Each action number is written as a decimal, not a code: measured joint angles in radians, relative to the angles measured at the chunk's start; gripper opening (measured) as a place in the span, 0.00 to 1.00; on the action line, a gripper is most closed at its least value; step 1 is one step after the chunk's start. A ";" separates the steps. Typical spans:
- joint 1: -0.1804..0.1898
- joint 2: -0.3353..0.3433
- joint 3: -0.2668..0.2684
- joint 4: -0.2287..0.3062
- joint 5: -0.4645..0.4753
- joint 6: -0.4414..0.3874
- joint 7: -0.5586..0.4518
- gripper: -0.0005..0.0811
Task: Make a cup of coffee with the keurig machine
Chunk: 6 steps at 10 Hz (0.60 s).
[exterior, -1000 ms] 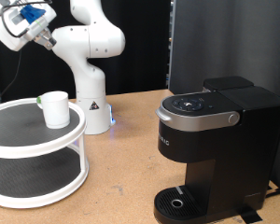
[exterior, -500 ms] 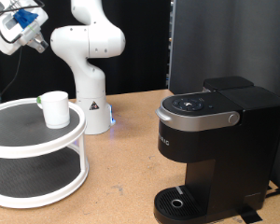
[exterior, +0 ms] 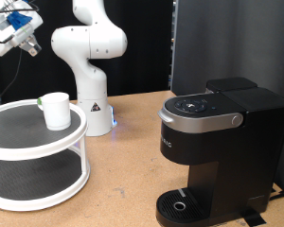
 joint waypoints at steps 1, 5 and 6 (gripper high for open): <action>-0.003 0.000 -0.001 -0.004 -0.002 0.010 -0.007 0.01; -0.005 0.000 -0.008 0.000 -0.034 -0.015 -0.038 0.01; -0.005 0.000 -0.008 -0.001 -0.033 -0.015 -0.036 0.01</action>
